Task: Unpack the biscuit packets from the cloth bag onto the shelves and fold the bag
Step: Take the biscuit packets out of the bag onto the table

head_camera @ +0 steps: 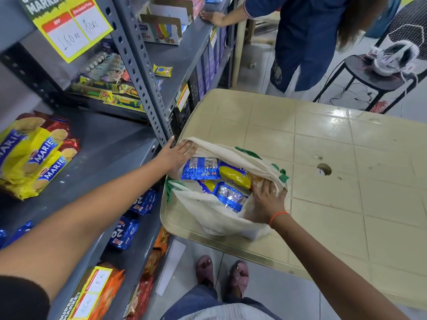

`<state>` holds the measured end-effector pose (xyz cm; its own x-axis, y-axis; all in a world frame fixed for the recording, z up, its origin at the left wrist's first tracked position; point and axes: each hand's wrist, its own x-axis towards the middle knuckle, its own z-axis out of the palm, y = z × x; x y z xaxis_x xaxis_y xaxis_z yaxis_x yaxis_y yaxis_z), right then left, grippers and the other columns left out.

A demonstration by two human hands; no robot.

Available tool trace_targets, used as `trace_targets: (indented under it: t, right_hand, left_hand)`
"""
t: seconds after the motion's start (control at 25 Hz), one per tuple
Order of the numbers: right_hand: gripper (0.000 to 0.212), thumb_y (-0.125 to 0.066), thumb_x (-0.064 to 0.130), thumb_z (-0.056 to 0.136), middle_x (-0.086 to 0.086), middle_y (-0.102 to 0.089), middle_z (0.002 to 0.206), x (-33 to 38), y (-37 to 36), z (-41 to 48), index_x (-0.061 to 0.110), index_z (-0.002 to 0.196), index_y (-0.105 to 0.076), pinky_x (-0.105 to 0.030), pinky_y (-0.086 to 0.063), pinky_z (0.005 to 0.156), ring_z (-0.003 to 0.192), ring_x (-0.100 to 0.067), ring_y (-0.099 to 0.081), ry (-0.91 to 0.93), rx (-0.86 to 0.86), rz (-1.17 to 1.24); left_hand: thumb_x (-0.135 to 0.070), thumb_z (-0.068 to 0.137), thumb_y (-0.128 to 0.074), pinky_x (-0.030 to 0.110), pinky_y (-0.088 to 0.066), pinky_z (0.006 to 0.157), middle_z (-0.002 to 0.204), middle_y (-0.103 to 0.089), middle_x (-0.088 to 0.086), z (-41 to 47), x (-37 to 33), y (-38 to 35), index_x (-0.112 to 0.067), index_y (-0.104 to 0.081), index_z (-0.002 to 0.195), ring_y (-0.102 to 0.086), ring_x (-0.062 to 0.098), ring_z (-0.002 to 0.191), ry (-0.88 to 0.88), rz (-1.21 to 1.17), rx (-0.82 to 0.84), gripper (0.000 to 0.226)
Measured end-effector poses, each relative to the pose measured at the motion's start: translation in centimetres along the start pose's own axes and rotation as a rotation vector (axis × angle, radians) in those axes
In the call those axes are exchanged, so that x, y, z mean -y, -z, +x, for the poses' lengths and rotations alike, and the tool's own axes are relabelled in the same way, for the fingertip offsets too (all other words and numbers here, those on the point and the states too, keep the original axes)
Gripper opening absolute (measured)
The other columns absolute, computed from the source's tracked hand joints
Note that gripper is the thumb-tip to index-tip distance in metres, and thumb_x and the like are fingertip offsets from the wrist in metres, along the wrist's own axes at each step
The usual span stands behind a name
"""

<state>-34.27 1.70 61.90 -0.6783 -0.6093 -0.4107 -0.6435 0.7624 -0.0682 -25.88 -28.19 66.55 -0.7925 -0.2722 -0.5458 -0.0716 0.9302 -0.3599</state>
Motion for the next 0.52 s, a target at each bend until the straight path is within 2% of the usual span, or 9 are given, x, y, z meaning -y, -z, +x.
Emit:
trace_targets:
  t: [0.16,0.24,0.28,0.36,0.44,0.52]
  right_hand:
    - [0.12,-0.056,0.074,0.063,-0.014,-0.005,0.159,0.1,-1.4,-1.7,0.019,0.15,0.005,-0.071,-0.009,0.109,0.147,-0.033,-0.009,0.02,0.048,0.002]
    - [0.118,-0.058,0.076,0.057,-0.012,-0.015,0.156,0.6,-0.7,-2.4,0.017,0.148,-0.011,-0.068,-0.013,0.109,0.144,-0.034,-0.017,0.028,-0.003,0.018]
    - [0.11,-0.06,0.075,0.056,-0.012,-0.027,0.151,1.1,-0.1,-2.5,0.018,0.144,-0.025,-0.065,-0.019,0.109,0.14,-0.034,-0.026,0.032,-0.032,0.003]
    - [0.081,-0.064,0.071,0.058,-0.011,-0.054,0.128,2.4,1.8,-2.1,0.019,0.12,-0.054,-0.052,-0.037,0.099,0.121,-0.033,-0.048,0.064,-0.078,-0.048]
    - [0.057,-0.065,0.062,0.069,-0.01,-0.067,0.108,4.3,3.9,-1.0,0.016,0.103,-0.063,-0.038,-0.044,0.08,0.101,-0.032,-0.061,0.125,-0.122,0.027]
    - [0.043,-0.065,0.044,0.078,-0.016,-0.067,0.106,6.3,5.2,0.7,0.01,0.105,-0.061,-0.035,-0.043,0.071,0.096,-0.034,-0.062,0.174,-0.134,0.196]
  left_hand:
    - [-0.071,0.076,-0.049,0.057,0.004,0.118,0.159,0.019,0.012,-0.9,-1.2,-1.2,-0.01,0.025,0.145,0.013,0.025,0.148,-0.035,-0.038,-0.001,0.119]
    - [-0.069,0.074,-0.055,0.054,0.001,0.12,0.159,0.018,0.012,-1.6,-1.2,-0.4,-0.01,0.023,0.146,0.011,0.025,0.148,-0.041,-0.086,0.004,0.121]
    - [-0.062,0.073,-0.063,0.053,-0.001,0.12,0.159,0.017,0.011,-1.9,-1.5,0.2,-0.01,0.021,0.147,0.01,0.024,0.149,-0.036,-0.103,0.013,0.124]
    - [-0.048,0.069,-0.075,0.049,-0.007,0.121,0.161,0.011,0.011,-2.5,-2.7,1.2,-0.01,0.012,0.149,0.003,0.024,0.149,-0.01,-0.15,-0.002,0.124]
    - [-0.041,0.069,-0.077,0.046,-0.022,0.119,0.16,-0.008,0.011,-2.7,-4.2,1.7,-0.01,-0.004,0.15,-0.013,0.026,0.148,0.028,-0.195,-0.094,0.114]
    - [-0.043,0.073,-0.074,0.041,-0.04,0.107,0.15,-0.033,0.011,-2.8,-5.5,1.8,-0.007,-0.019,0.147,-0.034,0.027,0.137,0.049,-0.212,-0.182,0.098]
